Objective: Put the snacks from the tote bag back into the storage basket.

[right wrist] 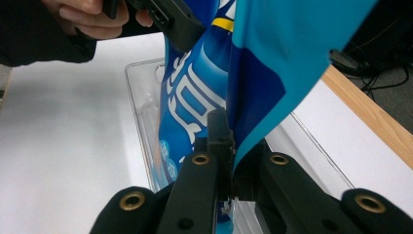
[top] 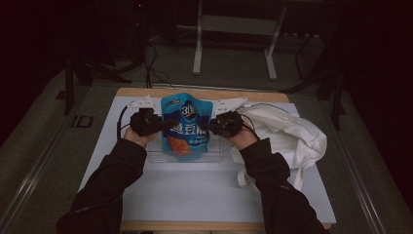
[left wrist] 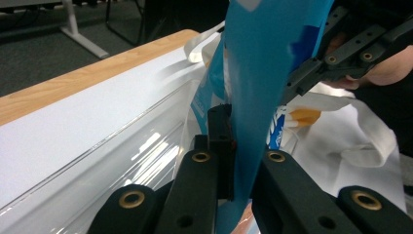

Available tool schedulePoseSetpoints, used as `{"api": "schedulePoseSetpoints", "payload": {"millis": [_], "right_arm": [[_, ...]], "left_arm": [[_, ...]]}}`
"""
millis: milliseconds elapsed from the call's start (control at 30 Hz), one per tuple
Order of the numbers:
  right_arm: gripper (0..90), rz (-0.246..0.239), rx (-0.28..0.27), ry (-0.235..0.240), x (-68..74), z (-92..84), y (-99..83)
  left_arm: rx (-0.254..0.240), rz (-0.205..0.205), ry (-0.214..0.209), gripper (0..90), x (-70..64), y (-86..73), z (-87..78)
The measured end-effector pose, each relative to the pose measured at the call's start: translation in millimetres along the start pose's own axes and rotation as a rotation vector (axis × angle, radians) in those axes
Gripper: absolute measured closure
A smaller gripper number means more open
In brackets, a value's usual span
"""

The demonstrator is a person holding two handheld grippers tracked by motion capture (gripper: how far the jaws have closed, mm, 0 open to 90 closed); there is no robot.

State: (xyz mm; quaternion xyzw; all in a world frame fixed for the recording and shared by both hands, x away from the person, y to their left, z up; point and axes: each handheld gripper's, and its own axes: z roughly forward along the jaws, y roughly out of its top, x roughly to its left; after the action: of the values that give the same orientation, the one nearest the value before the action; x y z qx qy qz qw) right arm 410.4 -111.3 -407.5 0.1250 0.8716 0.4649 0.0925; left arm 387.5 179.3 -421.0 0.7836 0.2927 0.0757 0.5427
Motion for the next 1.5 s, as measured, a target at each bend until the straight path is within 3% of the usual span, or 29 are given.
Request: {"api": "schedulePoseSetpoints", "payload": {"millis": [133,567,800,833,900,933,1000,1133,1233,1300,1367,1500], "right_arm": [[88.6,-0.019,-0.014,-0.010,4.3,0.6,-1.9],[84.5,-0.017,-0.023,-0.014,4.9,-0.6,-3.6],[76.8,-0.006,-0.033,-0.008,2.3,-2.9,-6.1],[71.9,0.002,-0.049,-0.010,1.0,-4.5,-6.7],[71.9,0.002,-0.052,-0.011,0.6,-5.2,-6.8],[62.4,0.011,-0.055,-0.013,0.5,-6.3,-6.9],[55.0,0.011,-0.060,-0.024,0.9,-8.0,-7.1],[38.1,0.017,-0.068,-0.026,0.1,-10.8,-9.1],[29.1,0.017,-0.071,-0.033,-0.5,-11.7,-11.3],[24.5,0.021,-0.076,-0.035,-1.5,-13.0,-13.4],[19.4,0.019,-0.060,-0.040,-1.7,-13.4,-14.7],[13.9,0.023,-0.074,-0.056,-0.6,-15.1,-16.7]], "left_arm": [[-0.009,0.010,-0.009,89.4,-0.1,-4.0,-3.7],[-0.023,0.006,-0.003,86.8,-1.3,-6.1,-5.0],[-0.022,0.029,0.006,77.7,-3.5,-6.0,-7.7],[-0.019,0.041,0.029,73.5,-5.0,-5.7,-8.4],[-0.019,0.041,0.029,71.1,-5.0,-5.7,-8.4],[-0.031,0.027,0.037,64.3,-4.0,-5.5,-10.3],[-0.030,0.030,0.039,57.4,-4.3,-5.4,-10.8],[-0.014,0.029,0.029,36.0,-6.5,-5.7,-7.8],[0.004,0.084,0.016,13.3,-10.3,-6.6,-6.2],[0.003,0.082,0.015,12.5,-11.1,-7.0,-5.5],[-0.003,0.079,0.016,2.5,-12.1,-7.0,-5.8],[-0.022,0.088,0.022,1.7,-14.1,-8.4,-9.0]]}}
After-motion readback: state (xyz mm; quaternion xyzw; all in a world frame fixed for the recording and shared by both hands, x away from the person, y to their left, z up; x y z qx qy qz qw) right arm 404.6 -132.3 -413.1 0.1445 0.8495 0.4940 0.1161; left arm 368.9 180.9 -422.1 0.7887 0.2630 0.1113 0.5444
